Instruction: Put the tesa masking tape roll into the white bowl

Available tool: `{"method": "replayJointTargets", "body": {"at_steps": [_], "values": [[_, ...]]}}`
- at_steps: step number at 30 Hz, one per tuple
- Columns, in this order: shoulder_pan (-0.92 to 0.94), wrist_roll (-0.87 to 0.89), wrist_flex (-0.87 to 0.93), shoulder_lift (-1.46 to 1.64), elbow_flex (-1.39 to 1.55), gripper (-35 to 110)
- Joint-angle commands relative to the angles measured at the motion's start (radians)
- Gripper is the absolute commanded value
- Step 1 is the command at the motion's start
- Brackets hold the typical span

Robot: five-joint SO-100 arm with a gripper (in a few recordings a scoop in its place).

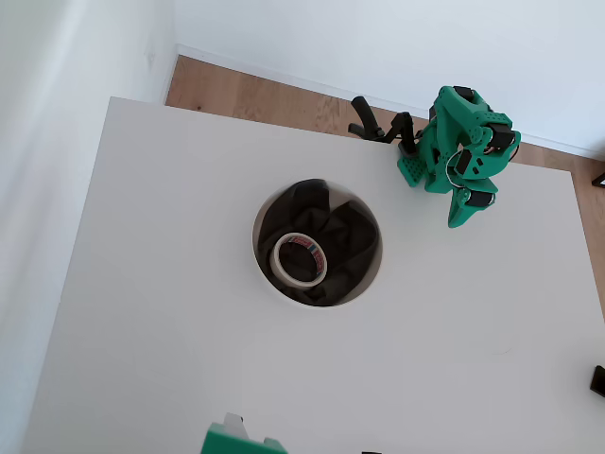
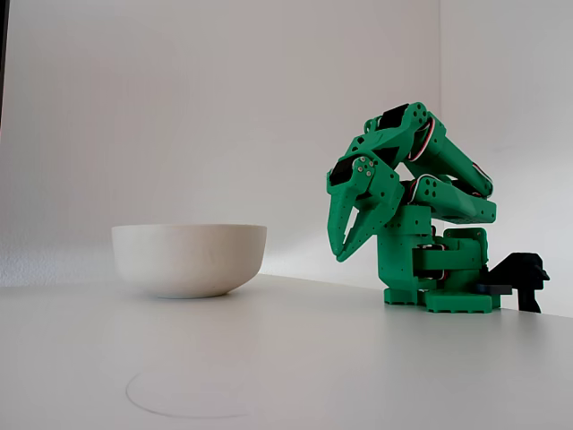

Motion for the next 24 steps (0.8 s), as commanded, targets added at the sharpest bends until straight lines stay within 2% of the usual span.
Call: {"method": "replayJointTargets", "body": {"at_steps": [1, 11, 24], "values": [[-0.031, 0.002, 0.002, 0.015, -0.006, -8], [-0.014, -0.06, 0.009, 0.015, -0.009, -8], [0.006, -0.052, 0.009, 0.015, -0.009, -6]]}}
